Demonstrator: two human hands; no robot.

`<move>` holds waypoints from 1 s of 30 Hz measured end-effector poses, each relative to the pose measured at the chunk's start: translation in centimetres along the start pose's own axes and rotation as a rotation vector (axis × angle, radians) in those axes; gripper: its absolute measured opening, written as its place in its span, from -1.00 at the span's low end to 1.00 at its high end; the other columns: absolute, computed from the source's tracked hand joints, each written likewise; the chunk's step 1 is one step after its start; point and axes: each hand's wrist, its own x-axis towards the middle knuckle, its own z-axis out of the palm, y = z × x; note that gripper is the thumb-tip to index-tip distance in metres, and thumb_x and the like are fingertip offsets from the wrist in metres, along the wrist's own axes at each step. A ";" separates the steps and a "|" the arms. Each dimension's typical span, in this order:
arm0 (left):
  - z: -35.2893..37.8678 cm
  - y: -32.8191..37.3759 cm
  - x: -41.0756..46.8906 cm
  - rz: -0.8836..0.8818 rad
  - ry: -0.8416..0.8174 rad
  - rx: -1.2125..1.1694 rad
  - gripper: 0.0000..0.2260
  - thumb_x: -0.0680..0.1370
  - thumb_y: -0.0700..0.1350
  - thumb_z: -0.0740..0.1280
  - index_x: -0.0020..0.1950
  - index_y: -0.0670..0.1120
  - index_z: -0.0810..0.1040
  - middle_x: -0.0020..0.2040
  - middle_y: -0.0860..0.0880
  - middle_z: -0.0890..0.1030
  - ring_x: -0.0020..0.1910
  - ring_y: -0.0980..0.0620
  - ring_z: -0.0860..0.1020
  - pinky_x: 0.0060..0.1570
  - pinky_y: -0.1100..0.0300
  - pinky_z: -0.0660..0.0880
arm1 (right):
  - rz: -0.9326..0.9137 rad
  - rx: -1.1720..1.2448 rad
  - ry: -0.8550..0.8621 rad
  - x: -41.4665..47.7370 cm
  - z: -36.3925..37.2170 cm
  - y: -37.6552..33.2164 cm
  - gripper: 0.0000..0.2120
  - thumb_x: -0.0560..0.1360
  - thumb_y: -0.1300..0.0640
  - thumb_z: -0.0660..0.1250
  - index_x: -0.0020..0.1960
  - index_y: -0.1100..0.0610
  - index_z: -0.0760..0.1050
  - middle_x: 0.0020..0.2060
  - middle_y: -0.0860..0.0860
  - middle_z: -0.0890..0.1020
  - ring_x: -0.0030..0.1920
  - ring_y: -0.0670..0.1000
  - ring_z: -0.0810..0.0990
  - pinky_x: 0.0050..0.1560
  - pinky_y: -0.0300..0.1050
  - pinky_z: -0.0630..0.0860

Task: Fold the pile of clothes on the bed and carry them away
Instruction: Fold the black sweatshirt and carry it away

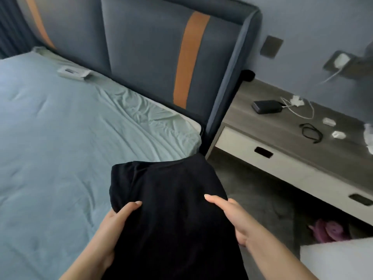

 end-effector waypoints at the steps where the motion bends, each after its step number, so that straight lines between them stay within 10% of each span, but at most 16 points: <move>1: 0.0 0.3 0.8 0.004 0.039 -0.029 -0.70 0.45 0.05 0.41 0.12 -0.03 0.60 -0.09 -0.10 0.72 -0.14 -0.08 0.70 -0.12 0.03 0.57 | 0.009 -0.023 -0.035 1.7 0.5 -1.3 -0.53 0.23 -0.13 0.57 -0.02 -0.02 0.42 -0.07 0.00 0.67 -0.15 0.00 0.71 -0.23 -0.06 0.65; 4: 0.2 1.0 3.6 0.019 0.157 -0.126 -0.68 0.45 0.04 0.41 0.17 0.00 0.57 -0.04 -0.06 0.72 -0.08 -0.07 0.70 -0.03 0.00 0.57 | 0.059 -0.063 -0.181 7.2 2.0 -5.5 -0.63 0.34 0.01 0.53 0.02 0.07 0.44 -0.27 0.04 0.73 -0.26 0.02 0.72 -0.39 -0.13 0.61; 11: 3.2 0.6 10.7 -0.048 0.553 -0.339 -0.70 0.41 -0.07 0.47 0.11 -0.10 0.61 -0.10 -0.06 0.70 -0.09 -0.01 0.64 -0.16 0.13 0.51 | 0.165 -0.310 -0.504 20.4 4.9 -13.6 -0.64 0.39 0.03 0.46 0.12 0.18 0.61 0.03 0.16 0.69 0.04 0.13 0.68 -0.15 -0.11 0.62; 14: 3.6 -0.5 14.4 -0.079 0.637 -0.407 -0.58 0.39 -0.10 0.49 0.22 -0.16 0.57 0.02 -0.11 0.67 0.04 -0.08 0.61 0.12 -0.02 0.51 | 0.197 -0.401 -0.546 25.3 6.0 -14.4 -0.62 0.39 0.01 0.47 0.15 0.16 0.59 0.04 0.14 0.69 0.05 0.12 0.68 -0.12 -0.12 0.62; 25: -1.1 -4.4 24.3 0.095 0.698 -0.448 -0.37 0.20 0.13 0.55 0.25 0.05 0.54 0.11 0.06 0.67 0.07 0.02 0.65 0.10 -0.01 0.53 | 0.221 -0.388 -0.715 40.7 11.1 -10.1 -0.60 0.43 -0.06 0.46 0.23 0.02 0.57 0.20 0.10 0.62 0.22 0.11 0.59 0.07 -0.09 0.58; 30: -4.1 -12.8 36.4 -0.061 0.661 -0.591 -0.54 0.43 -0.02 0.48 0.30 -0.06 0.49 0.17 -0.08 0.65 0.07 -0.07 0.64 0.13 0.00 0.54 | 0.288 -0.549 -0.602 50.7 13.8 -3.4 -0.46 0.39 -0.19 0.44 0.30 0.02 0.51 0.19 0.05 0.63 0.20 0.11 0.60 0.24 0.04 0.50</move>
